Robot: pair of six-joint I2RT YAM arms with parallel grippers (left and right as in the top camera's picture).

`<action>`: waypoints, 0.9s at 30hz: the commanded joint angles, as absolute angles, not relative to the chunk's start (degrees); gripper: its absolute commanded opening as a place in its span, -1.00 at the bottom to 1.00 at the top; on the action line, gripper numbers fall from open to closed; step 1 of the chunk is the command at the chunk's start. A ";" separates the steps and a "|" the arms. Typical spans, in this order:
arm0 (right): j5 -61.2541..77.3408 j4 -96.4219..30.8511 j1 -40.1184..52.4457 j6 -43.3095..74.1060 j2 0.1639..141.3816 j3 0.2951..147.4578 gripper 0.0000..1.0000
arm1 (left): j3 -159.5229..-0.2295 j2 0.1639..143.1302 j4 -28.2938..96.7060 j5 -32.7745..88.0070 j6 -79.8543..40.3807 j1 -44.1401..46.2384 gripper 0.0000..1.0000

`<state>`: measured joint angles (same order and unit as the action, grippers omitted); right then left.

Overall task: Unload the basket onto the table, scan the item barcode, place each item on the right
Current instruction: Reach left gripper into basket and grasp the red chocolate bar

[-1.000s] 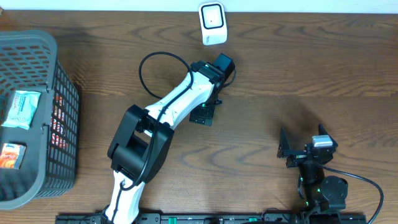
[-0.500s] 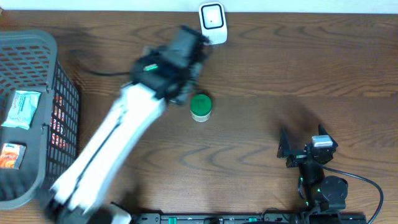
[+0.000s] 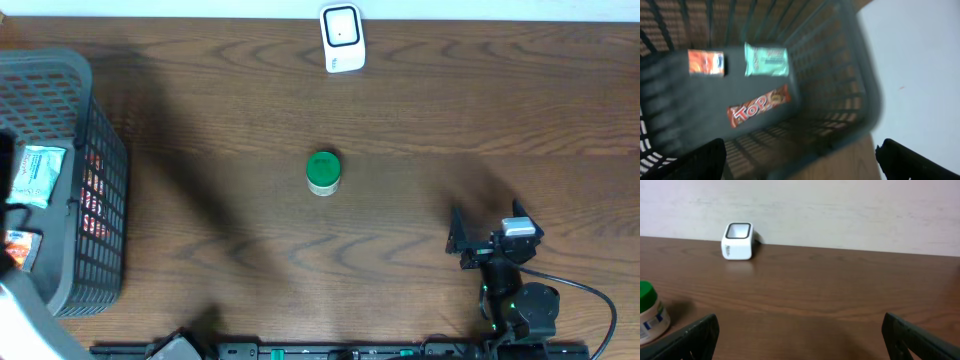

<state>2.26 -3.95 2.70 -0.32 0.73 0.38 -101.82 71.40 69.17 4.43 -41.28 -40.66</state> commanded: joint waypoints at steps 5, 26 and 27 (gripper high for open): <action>1.96 -4.14 3.57 0.62 0.49 0.32 0.98 | -101.27 88.79 69.34 21.78 -19.55 -49.76 0.94; 1.96 -4.14 3.57 0.60 0.49 0.32 0.99 | -93.93 110.87 63.42 -0.99 0.86 -35.73 0.95; 1.96 -4.14 3.57 0.60 0.49 0.32 0.99 | -93.93 111.70 63.31 -1.21 0.86 -35.70 0.95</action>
<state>2.26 -3.95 2.70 -0.21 0.73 0.38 -94.26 109.95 63.24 2.55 -0.95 -35.94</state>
